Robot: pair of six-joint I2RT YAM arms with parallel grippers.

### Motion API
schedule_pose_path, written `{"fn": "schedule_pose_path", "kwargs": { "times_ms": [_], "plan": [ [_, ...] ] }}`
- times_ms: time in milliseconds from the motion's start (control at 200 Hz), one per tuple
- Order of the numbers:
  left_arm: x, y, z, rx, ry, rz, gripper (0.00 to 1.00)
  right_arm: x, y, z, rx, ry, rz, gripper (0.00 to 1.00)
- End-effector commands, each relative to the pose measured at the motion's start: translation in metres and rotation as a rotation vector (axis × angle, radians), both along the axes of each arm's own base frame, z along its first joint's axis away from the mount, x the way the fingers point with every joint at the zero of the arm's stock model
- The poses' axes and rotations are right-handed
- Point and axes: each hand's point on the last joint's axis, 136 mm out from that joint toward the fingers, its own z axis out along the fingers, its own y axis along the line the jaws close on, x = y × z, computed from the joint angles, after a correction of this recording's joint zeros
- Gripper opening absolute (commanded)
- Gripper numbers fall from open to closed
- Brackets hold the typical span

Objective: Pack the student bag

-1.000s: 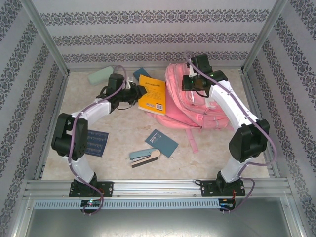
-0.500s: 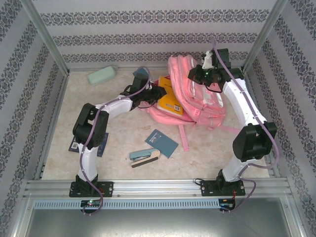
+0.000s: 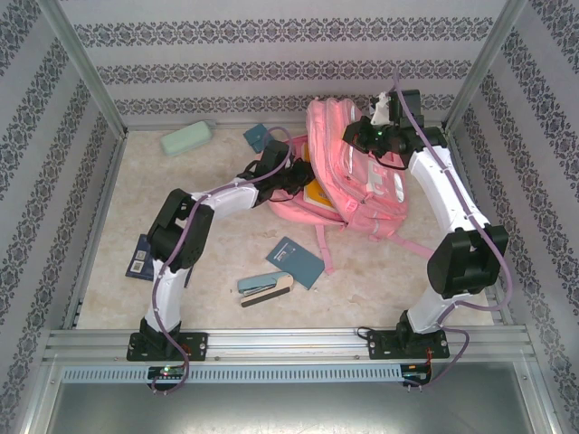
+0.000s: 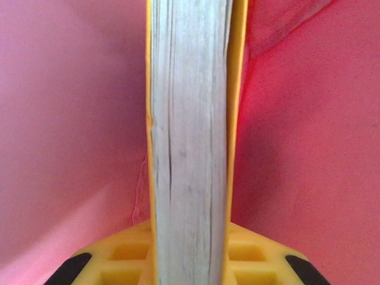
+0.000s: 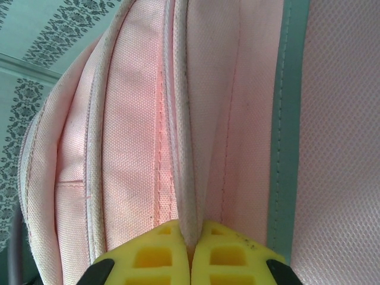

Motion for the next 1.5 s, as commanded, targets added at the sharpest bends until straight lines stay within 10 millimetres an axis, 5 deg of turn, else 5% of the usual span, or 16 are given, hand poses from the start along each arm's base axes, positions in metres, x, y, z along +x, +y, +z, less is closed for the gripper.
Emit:
{"fn": "schedule_pose_path", "kwargs": {
  "times_ms": [0, 275, 934, 979, 1074, 1229, 1494],
  "plan": [
    [0.004, 0.014, 0.083, -0.009, -0.203, 0.047, 0.00, -0.003, 0.000, 0.061, 0.066, -0.205, 0.033, 0.00],
    [0.004, -0.009, 0.115, -0.165, -0.245, -0.059, 0.00, -0.005, 0.006, 0.062, 0.141, -0.201, 0.100, 0.00],
    [0.002, -0.090, -0.015, 0.099, -0.044, -0.177, 0.05, -0.002, 0.014, 0.080, 0.227, -0.217, 0.155, 0.00],
    [0.001, -0.096, -0.021, 0.119, -0.040, -0.191, 0.08, -0.001, 0.011, 0.080, 0.224, -0.216, 0.152, 0.00],
    [-0.006, -0.108, -0.029, 0.164, -0.033, -0.226, 0.40, 0.005, 0.005, 0.079, 0.222, -0.213, 0.136, 0.00],
    [-0.009, -0.095, -0.024, 0.258, -0.053, -0.221, 0.74, 0.009, -0.003, 0.075, 0.212, -0.211, 0.121, 0.00],
    [-0.007, -0.052, 0.015, 0.371, -0.127, -0.198, 0.80, 0.008, -0.022, 0.053, 0.178, -0.187, 0.085, 0.00]
  ]
}}
